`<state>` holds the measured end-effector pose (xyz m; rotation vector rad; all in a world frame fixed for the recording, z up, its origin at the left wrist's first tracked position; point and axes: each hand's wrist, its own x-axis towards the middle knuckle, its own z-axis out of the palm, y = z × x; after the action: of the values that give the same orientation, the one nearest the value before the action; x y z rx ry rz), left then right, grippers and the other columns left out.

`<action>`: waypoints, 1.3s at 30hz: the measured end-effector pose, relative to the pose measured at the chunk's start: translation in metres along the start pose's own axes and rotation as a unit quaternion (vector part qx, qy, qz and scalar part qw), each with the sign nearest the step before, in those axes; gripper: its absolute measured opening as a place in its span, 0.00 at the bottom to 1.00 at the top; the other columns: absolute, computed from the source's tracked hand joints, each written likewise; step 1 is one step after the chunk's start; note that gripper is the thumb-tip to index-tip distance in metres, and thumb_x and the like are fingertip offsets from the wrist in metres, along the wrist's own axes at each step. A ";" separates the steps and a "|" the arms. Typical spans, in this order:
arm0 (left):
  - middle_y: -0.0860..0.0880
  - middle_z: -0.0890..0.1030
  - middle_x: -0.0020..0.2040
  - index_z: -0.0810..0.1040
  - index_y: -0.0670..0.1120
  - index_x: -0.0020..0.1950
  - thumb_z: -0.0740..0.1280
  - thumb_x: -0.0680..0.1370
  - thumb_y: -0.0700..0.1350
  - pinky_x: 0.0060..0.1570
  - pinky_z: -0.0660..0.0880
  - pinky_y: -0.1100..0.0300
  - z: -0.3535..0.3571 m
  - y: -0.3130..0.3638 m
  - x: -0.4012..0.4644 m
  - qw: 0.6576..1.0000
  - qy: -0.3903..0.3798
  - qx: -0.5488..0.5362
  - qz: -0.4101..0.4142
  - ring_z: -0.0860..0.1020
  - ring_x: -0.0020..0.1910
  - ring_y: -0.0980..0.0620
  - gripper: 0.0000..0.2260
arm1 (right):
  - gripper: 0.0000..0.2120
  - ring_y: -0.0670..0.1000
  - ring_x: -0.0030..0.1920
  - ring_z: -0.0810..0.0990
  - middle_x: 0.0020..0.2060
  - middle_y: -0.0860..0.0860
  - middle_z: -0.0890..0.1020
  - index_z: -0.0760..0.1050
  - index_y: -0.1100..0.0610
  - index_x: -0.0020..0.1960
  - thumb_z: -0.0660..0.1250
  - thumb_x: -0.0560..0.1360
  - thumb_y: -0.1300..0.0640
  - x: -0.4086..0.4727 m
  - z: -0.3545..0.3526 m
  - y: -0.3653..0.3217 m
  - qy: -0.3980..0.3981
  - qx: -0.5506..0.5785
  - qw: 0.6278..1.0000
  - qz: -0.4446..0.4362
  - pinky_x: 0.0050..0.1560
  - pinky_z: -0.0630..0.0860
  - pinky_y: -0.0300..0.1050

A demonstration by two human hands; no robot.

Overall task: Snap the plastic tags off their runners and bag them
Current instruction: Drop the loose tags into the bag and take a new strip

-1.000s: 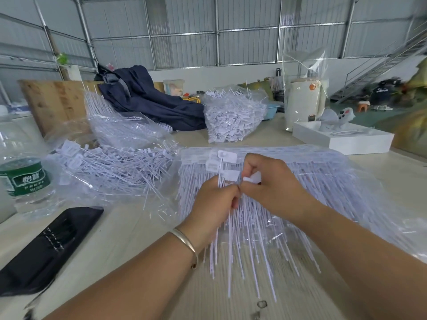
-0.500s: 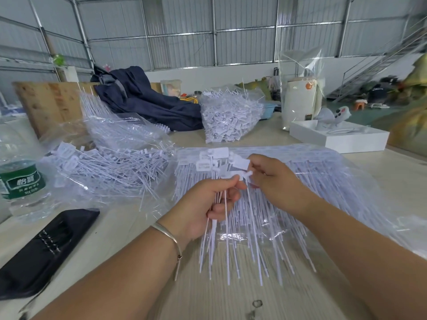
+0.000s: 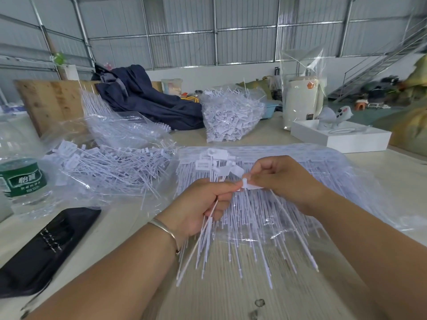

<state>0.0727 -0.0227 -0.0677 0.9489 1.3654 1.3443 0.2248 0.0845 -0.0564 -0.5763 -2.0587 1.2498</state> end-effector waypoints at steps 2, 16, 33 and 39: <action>0.53 0.62 0.25 0.81 0.46 0.35 0.73 0.72 0.44 0.20 0.53 0.67 0.000 0.003 0.000 1.000 -0.016 -0.002 0.007 0.58 0.21 0.58 0.07 | 0.05 0.41 0.23 0.65 0.23 0.45 0.74 0.80 0.60 0.38 0.73 0.72 0.60 0.000 -0.003 -0.001 -0.011 0.020 1.000 0.004 0.26 0.63 0.31; 0.53 0.62 0.22 0.76 0.55 0.22 0.72 0.66 0.40 0.22 0.55 0.68 0.009 0.013 -0.012 0.972 -0.096 0.214 0.019 0.58 0.20 0.56 0.15 | 0.01 0.46 0.28 0.62 0.29 0.50 0.76 0.82 0.56 0.38 0.73 0.66 0.60 -0.008 -0.015 -0.005 -0.250 0.032 0.965 0.070 0.28 0.59 0.34; 0.54 0.56 0.22 0.62 0.49 0.31 0.79 0.53 0.38 0.18 0.50 0.67 -0.029 0.013 0.001 0.945 -0.087 -0.304 0.078 0.53 0.19 0.57 0.26 | 0.05 0.45 0.25 0.56 0.24 0.46 0.70 0.80 0.54 0.35 0.75 0.67 0.56 0.004 -0.025 -0.011 -0.227 0.344 0.910 -0.037 0.25 0.56 0.36; 0.55 0.58 0.24 0.67 0.49 0.32 0.71 0.69 0.35 0.16 0.54 0.70 0.003 0.000 0.006 0.977 -0.107 -0.177 0.057 0.58 0.18 0.61 0.15 | 0.12 0.45 0.22 0.62 0.22 0.46 0.67 0.74 0.53 0.32 0.71 0.73 0.59 0.006 -0.004 0.008 0.028 0.200 0.974 0.099 0.25 0.55 0.37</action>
<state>0.0744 -0.0162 -0.0681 0.9078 0.8826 1.4648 0.2241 0.0947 -0.0606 -0.6257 -1.6660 1.6898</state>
